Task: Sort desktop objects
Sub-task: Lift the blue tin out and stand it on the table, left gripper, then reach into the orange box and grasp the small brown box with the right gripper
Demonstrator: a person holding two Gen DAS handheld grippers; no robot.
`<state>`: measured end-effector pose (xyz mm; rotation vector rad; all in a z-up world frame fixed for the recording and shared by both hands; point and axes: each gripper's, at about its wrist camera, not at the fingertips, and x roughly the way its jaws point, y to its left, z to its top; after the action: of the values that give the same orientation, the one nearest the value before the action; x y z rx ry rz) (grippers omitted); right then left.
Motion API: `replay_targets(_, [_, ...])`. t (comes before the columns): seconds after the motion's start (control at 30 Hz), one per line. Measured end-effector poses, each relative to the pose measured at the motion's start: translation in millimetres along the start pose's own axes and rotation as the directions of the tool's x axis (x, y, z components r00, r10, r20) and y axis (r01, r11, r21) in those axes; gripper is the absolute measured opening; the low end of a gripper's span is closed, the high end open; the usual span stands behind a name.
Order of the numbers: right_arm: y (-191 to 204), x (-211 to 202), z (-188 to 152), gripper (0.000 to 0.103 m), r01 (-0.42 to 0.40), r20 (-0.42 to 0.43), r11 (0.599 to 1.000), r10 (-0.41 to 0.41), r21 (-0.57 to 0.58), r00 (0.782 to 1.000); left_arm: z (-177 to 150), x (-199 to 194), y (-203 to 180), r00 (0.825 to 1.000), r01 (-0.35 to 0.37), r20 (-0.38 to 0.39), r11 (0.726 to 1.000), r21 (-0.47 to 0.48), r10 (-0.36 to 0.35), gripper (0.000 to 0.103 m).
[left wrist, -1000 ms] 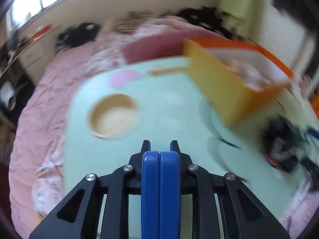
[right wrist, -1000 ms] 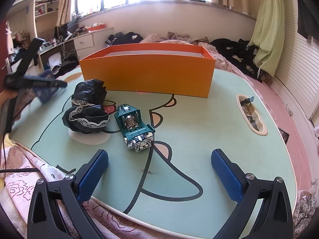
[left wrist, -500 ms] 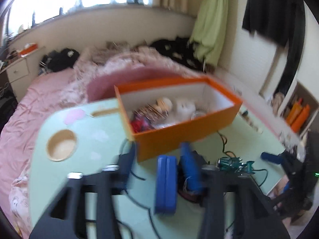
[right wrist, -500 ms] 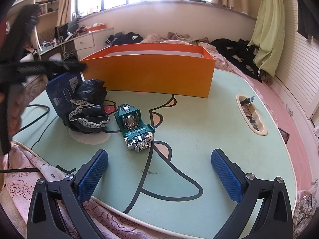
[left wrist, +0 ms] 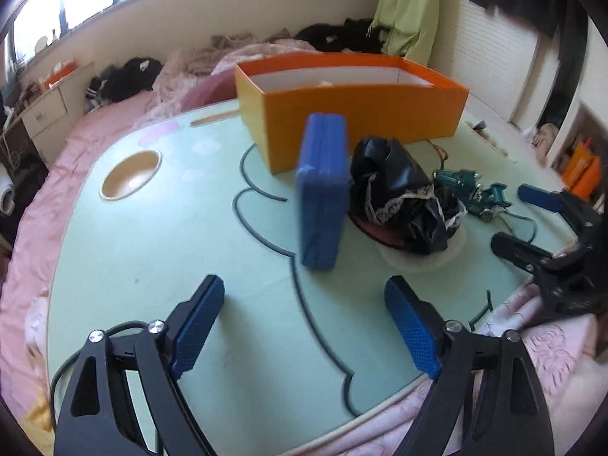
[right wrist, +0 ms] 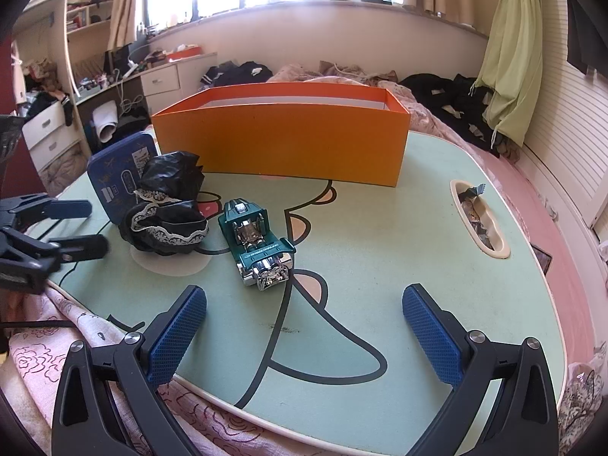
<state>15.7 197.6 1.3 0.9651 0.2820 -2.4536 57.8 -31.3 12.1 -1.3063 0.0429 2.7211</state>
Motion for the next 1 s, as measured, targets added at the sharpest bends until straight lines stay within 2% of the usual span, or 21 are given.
replay_targets(0.07, [-0.1, 0.0, 0.0, 0.103, 0.000, 0.001, 1.000, 0.000, -0.002, 1.000, 3.2, 4.7, -6.7, 1.000, -0.005, -0.009, 1.000, -0.014, 0.005, 0.098])
replay_targets(0.13, [-0.3, 0.2, 0.1, 0.103, 0.000, 0.000, 1.000, 0.000, 0.000, 1.000, 5.6, 10.5, -13.3, 1.000, -0.013, -0.009, 0.999, -0.030, 0.013, 0.103])
replay_targets(0.37, [1.2, -0.2, -1.0, 0.103, 0.000, 0.000, 1.000, 0.000, -0.001, 1.000, 17.6, 20.0, -24.7, 1.000, -0.001, -0.008, 1.000, -0.014, 0.000, 0.103])
replay_targets(0.67, [1.8, 0.9, 2.5, 0.102, -0.014, -0.025, 1.000, 0.013, -0.019, 1.000, 12.4, 17.6, -20.2, 1.000, -0.005, 0.018, 1.000, -0.027, 0.006, 0.103])
replay_targets(0.77, [-5.2, -8.8, 22.1, 0.098, -0.050, 0.000, 0.999, 0.050, 0.005, 0.999, 10.6, 16.9, -17.2, 1.000, -0.019, 0.023, 0.999, -0.045, 0.020, 0.103])
replay_targets(0.87, [-11.6, -25.2, 64.3, 0.098, -0.076, 0.056, 0.997, 0.075, 0.010, 0.996, 10.2, 17.7, -16.5, 0.999, -0.023, 0.023, 0.998, -0.050, 0.024, 0.103])
replay_targets(0.93, [-8.8, -31.1, 96.8, 0.088, -0.088, 0.076, 0.996, 0.089, -0.018, 0.993, 10.2, 17.7, -16.6, 0.999, -0.023, 0.024, 0.998, -0.050, 0.024, 0.103])
replay_targets(1.0, [-2.5, -21.4, 135.7, 0.067, -0.136, 0.023, 0.990, 0.137, -0.036, 0.990, 10.2, 17.7, -16.5, 0.999, -0.023, 0.024, 0.998, -0.050, 0.024, 0.103])
